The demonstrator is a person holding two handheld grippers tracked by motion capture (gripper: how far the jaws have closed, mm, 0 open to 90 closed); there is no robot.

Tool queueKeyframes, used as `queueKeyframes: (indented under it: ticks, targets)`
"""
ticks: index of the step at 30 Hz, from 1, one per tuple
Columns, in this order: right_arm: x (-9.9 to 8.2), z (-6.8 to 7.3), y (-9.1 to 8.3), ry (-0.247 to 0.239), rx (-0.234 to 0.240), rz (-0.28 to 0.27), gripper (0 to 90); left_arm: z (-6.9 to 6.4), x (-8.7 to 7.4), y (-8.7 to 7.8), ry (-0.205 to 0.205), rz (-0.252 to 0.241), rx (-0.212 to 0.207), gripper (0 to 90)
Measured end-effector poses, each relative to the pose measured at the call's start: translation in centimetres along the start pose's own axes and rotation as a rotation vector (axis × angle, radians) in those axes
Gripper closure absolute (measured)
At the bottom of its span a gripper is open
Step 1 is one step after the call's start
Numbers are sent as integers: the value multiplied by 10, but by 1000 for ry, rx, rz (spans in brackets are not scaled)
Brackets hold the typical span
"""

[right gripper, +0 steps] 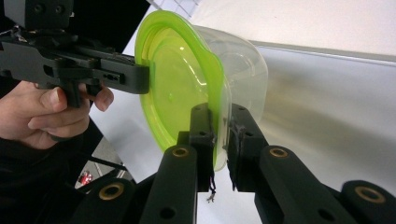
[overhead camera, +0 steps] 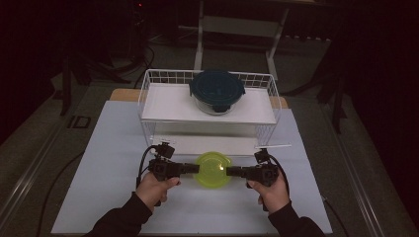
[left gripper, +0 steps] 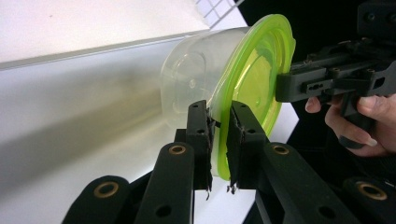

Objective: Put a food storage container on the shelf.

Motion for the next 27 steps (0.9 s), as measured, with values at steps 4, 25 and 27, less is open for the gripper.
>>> queueKeyframes:
  ticks: [4, 25, 27]
  targets:
    - [2, 9, -9, -25, 3, -16, 815, -9, 0, -7, 22, 0, -18, 795]
    - [29, 45, -40, -81, 28, -91, 814, -56, 25, -50, 121, -77, -32, 807]
    - [34, 49, -43, -91, 23, -97, 814, -59, 30, -53, 128, -88, -32, 806]
Point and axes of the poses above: each handheld gripper's, and its own axes: y roughly forward along the jaws, x roughly out of its top, z roughly to its left, the point moved 7 cm from there along y, roughly forward along the jaws, and after that the axes turned 5 degrees about -y, right-handed, at the moved point
